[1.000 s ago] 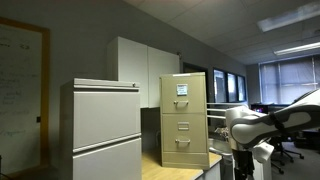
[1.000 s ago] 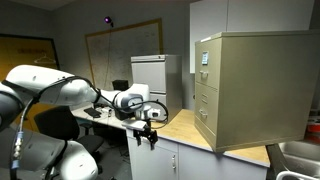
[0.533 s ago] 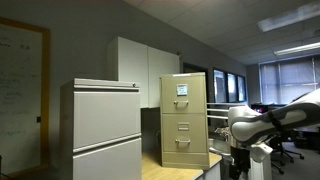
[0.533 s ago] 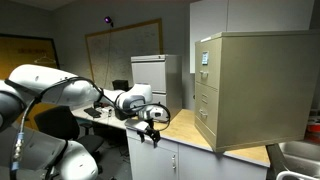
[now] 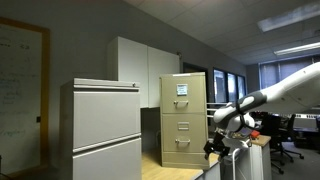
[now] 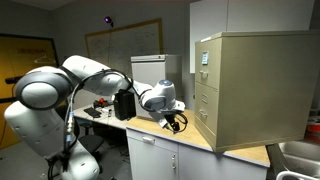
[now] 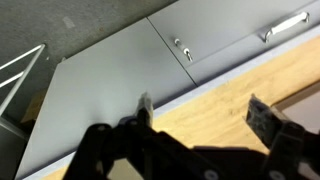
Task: Open the bottom drawer of the right cabinet
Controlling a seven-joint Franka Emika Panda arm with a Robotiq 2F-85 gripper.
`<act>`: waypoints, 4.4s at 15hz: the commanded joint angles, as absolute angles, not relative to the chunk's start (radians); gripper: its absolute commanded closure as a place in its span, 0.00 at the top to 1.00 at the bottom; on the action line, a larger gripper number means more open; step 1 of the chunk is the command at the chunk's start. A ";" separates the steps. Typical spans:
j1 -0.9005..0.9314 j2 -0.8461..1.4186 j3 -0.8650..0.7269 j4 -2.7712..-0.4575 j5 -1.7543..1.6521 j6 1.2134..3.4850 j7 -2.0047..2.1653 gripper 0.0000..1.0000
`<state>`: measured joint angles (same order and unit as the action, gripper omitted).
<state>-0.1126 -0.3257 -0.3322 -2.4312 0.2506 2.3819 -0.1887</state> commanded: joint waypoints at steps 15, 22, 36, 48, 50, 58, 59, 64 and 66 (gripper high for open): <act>-0.233 0.330 -0.219 -1.859 1.452 2.488 -0.237 1.00; -0.231 0.369 -0.227 -1.788 1.473 2.591 -0.176 1.00; -0.248 0.539 -0.201 -1.592 1.399 2.597 -0.057 0.73; -0.246 0.561 -0.242 -1.471 0.848 2.444 0.257 0.04; -0.258 0.569 -0.220 -1.440 0.774 2.396 0.246 0.03; -0.219 0.400 -0.155 -1.654 0.615 2.478 0.194 0.01; -0.220 0.396 -0.148 -1.666 0.603 2.502 0.196 0.01; -0.236 0.394 -0.108 -1.715 0.598 2.612 0.179 0.01; -0.244 0.397 -0.088 -1.735 0.611 2.661 0.166 0.01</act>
